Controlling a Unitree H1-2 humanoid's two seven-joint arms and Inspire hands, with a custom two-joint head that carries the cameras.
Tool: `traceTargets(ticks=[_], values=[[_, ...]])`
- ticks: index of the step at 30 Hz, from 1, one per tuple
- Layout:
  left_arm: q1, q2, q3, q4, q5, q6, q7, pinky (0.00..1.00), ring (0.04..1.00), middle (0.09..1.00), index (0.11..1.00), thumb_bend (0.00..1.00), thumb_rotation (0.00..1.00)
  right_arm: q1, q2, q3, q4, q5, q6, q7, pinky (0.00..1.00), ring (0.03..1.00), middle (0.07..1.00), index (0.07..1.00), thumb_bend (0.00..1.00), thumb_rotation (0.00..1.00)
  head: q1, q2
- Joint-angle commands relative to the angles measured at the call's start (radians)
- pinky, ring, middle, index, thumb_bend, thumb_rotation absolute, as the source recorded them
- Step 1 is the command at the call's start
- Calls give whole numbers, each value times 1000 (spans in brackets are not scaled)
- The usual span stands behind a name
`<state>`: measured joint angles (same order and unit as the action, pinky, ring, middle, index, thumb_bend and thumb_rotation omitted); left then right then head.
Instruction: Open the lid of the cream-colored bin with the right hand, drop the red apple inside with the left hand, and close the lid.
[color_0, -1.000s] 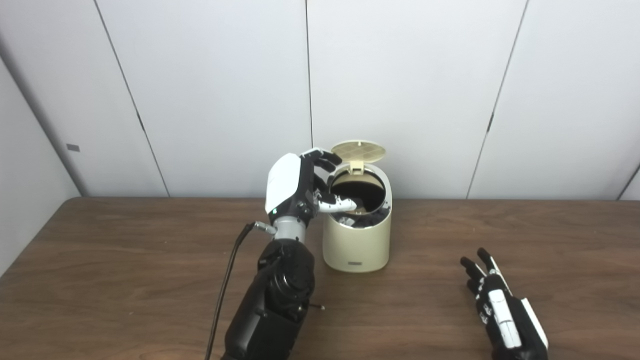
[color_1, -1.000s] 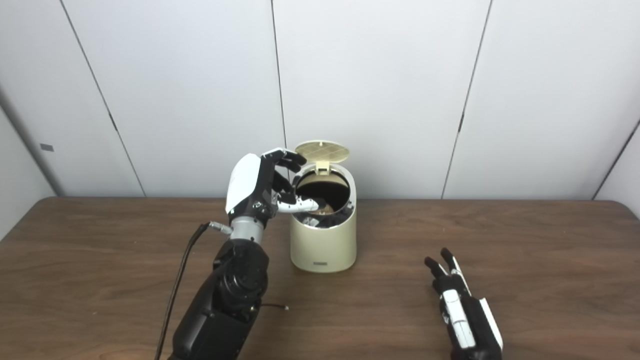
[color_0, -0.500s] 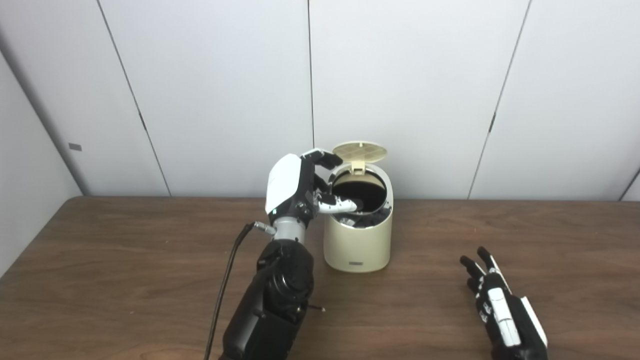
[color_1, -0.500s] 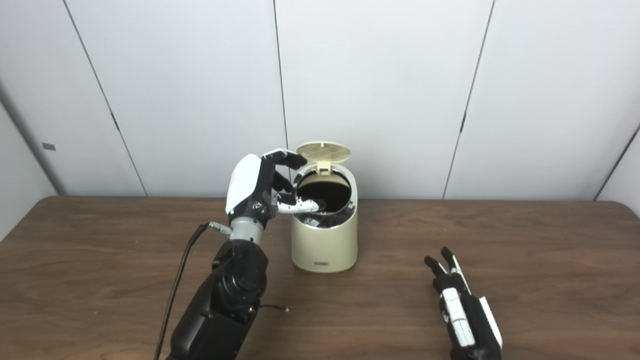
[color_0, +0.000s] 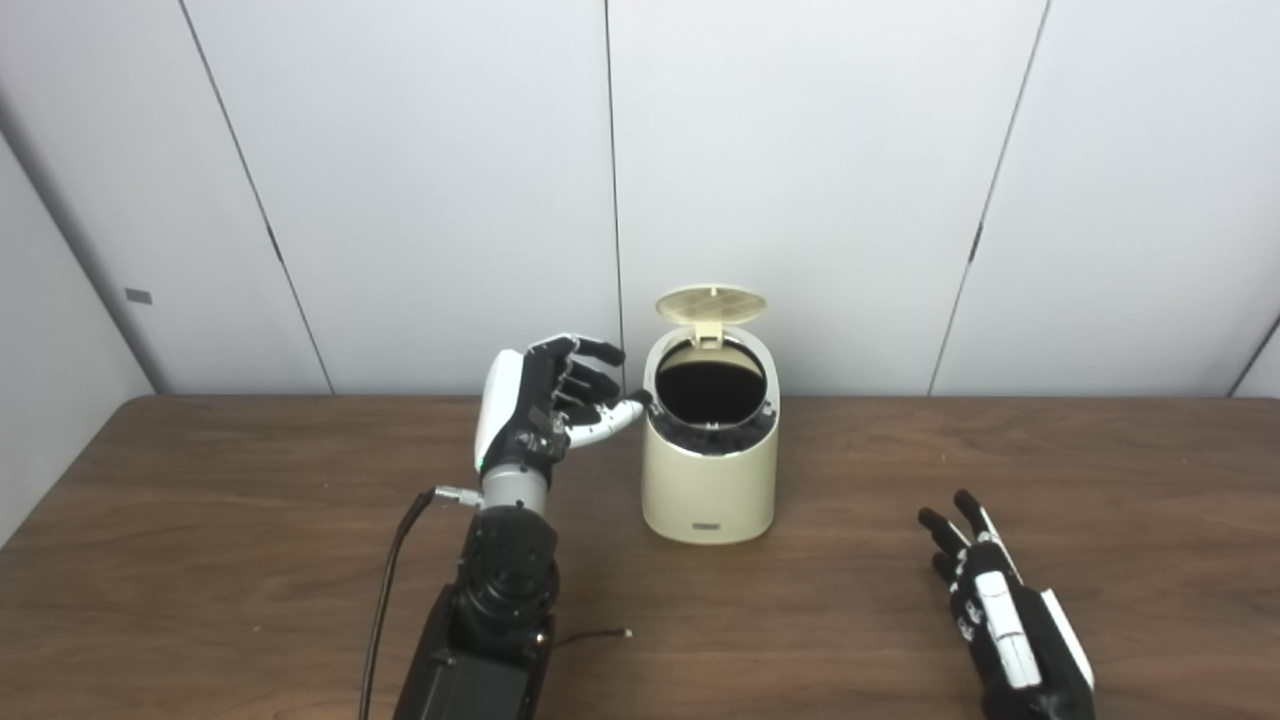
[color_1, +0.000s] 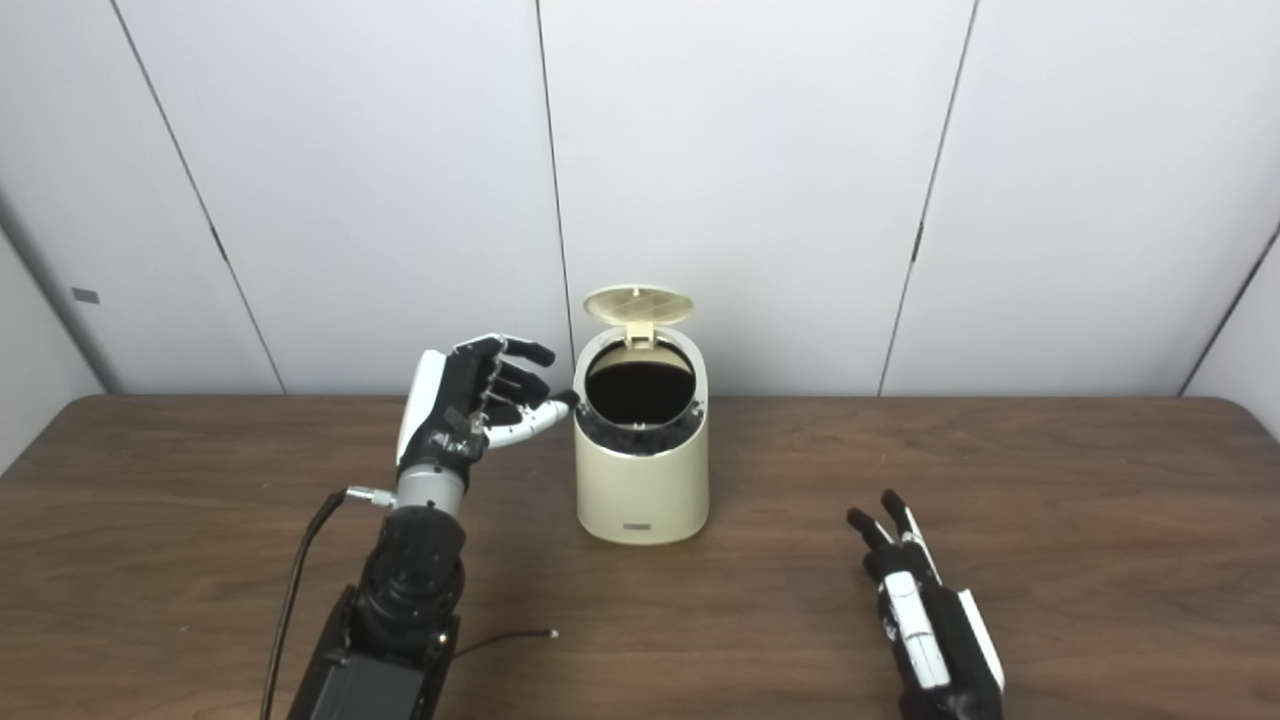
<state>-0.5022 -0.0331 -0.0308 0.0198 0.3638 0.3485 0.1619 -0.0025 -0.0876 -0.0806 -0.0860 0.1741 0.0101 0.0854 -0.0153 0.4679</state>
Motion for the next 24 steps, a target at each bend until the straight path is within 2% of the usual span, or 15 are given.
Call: traceTargets(ticks=[1, 3, 7, 13, 16, 18, 20, 22, 24], values=[[-51, -13, 26, -49, -53, -62, 11, 471, 438, 486, 512, 504, 0, -10, -11, -9, 23, 12, -38, 14, 1000, 985, 907, 988, 639, 821, 2, 1], [-49, -25, 69, -55, -140, -79, -5, 501, 461, 496, 487, 502, 0, -11, -14, -8, 25, 8, -34, 12, 1000, 984, 907, 988, 659, 820, 4, 0], [-41, -46, 128, -84, -259, -53, -23, 553, 505, 507, 465, 500, 0, -17, -15, -11, 31, 16, -34, 14, 1000, 980, 901, 985, 662, 815, 9, 0], [16, -34, 133, -147, -270, 20, -14, 676, 537, 514, 460, 497, 0, -26, -21, -13, 46, 22, -47, 22, 1000, 995, 909, 992, 680, 818, 10, 0], [53, -34, 140, -182, -274, 49, -6, 655, 530, 515, 462, 498, 0, -31, -19, -13, 32, 19, -36, 17, 1000, 987, 908, 989, 676, 825, 10, 2], [84, -32, 144, -203, -279, 60, -7, 654, 610, 536, 471, 511, 0, -37, -17, -13, 15, 19, -25, 13, 1000, 986, 913, 983, 669, 820, 9, 4], [114, -29, 149, -219, -294, 64, -17, 579, 584, 532, 476, 515, 0, -44, -18, -12, 7, 16, -25, 11, 1000, 989, 920, 983, 659, 824, 9, 4], [155, -24, 149, -233, -321, 39, -37, 490, 524, 497, 489, 519, 0, -55, -24, -12, 8, 20, -32, 19, 1000, 993, 928, 990, 640, 832, 9, 4], [199, -18, 154, -244, -366, 3, -67, 463, 522, 488, 498, 517, 0, -68, -35, -10, 3, 23, -33, 28, 1000, 995, 931, 991, 655, 846, 6, 9]])
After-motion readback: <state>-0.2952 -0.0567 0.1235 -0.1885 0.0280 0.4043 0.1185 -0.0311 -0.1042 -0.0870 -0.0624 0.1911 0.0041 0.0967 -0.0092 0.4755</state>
